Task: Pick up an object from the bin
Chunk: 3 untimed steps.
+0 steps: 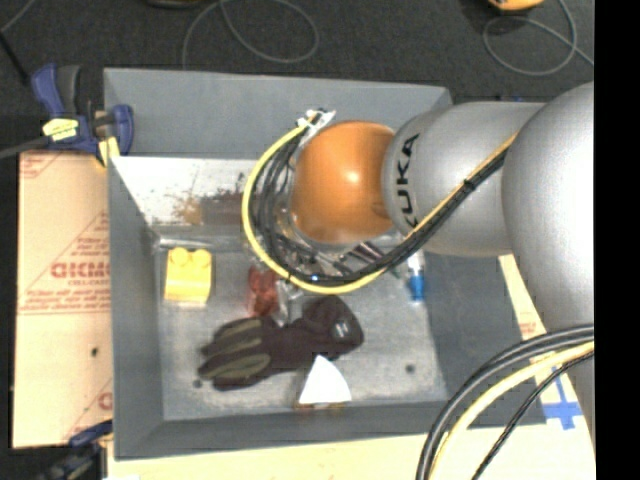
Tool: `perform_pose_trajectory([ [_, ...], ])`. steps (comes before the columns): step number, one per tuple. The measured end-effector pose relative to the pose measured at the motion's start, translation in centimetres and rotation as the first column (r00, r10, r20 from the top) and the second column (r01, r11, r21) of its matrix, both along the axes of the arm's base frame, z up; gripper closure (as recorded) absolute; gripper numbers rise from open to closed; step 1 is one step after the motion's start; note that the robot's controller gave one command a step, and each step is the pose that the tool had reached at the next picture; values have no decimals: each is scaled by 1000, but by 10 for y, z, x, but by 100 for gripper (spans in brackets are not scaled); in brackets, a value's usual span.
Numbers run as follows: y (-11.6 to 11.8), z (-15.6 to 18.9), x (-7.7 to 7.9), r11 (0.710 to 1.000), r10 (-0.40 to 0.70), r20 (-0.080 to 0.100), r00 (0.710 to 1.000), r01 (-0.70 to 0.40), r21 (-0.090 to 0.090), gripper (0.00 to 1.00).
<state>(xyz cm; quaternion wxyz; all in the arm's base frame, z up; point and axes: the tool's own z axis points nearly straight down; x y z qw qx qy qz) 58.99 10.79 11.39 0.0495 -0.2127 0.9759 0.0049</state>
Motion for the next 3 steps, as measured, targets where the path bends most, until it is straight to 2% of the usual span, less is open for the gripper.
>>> perform_pose_trajectory([
  [3,0,0,0,1000,-1,0,1000,1,0,100],
])
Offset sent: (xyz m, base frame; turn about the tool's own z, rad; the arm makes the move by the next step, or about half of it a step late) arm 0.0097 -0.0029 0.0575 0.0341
